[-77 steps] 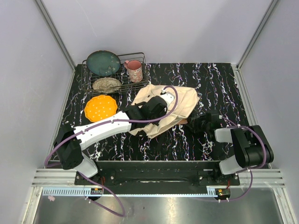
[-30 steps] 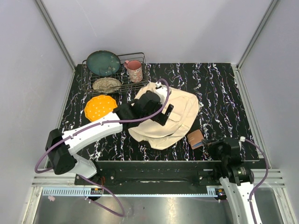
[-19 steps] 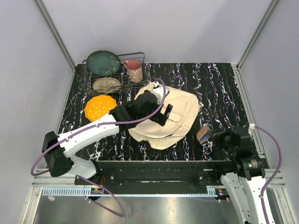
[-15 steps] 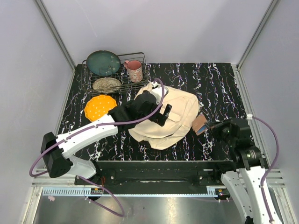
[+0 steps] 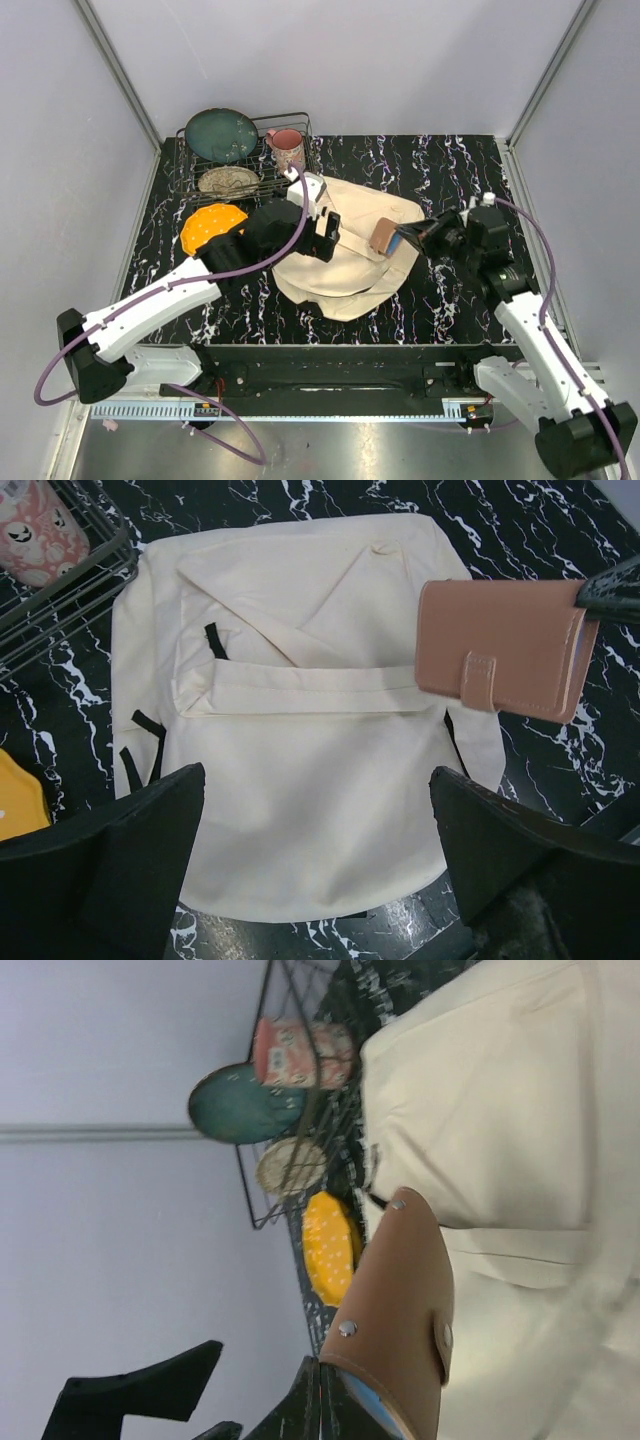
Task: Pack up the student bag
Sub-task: Place the personal item in the student bag, then pick up the personal item from the student bag.
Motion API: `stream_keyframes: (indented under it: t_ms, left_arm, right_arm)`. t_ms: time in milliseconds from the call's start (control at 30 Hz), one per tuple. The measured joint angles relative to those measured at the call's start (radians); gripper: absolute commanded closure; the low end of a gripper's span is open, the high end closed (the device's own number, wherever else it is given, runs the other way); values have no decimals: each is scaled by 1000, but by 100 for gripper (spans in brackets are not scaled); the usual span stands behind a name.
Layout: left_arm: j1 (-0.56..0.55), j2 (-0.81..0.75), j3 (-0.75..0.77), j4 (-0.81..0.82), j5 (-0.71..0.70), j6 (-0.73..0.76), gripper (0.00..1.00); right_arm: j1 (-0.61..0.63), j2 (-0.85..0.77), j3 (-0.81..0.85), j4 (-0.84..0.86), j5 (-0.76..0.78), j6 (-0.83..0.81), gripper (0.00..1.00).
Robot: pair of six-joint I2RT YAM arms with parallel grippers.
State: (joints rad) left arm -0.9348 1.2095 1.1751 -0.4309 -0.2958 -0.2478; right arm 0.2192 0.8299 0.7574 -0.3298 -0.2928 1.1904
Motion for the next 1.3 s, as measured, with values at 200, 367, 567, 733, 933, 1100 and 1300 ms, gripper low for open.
stream_keyframes:
  t_ms: [200,367,567,733,933,1100,1300]
  left_arm:
    - [29,-39,-24,6,-9,-15,1]
    - [48,-44,-46,10,0,-15,1]
    - [92,-13,-137,85,130,-16,3]
    - [115,137,-161,174,277,-40,3]
    - [116,261,-161,209,367,-49,3]
    - [116,293,-161,240,403,-51,4]
    - [116,343,-161,254,435,-64,11]
  right_arm:
    - [193,140,27,190,-14,47,100]
    - [249,138,-74,243,6,79,98]
    - [249,120,-241,241,37,88,76]
    - [249,191,-290,212,40,64,36]
    - [249,126,-277,109,122,10,25]
    - [249,71,-261,40,177,-18,24]
    - [249,85,-284,77,181,-21,24]
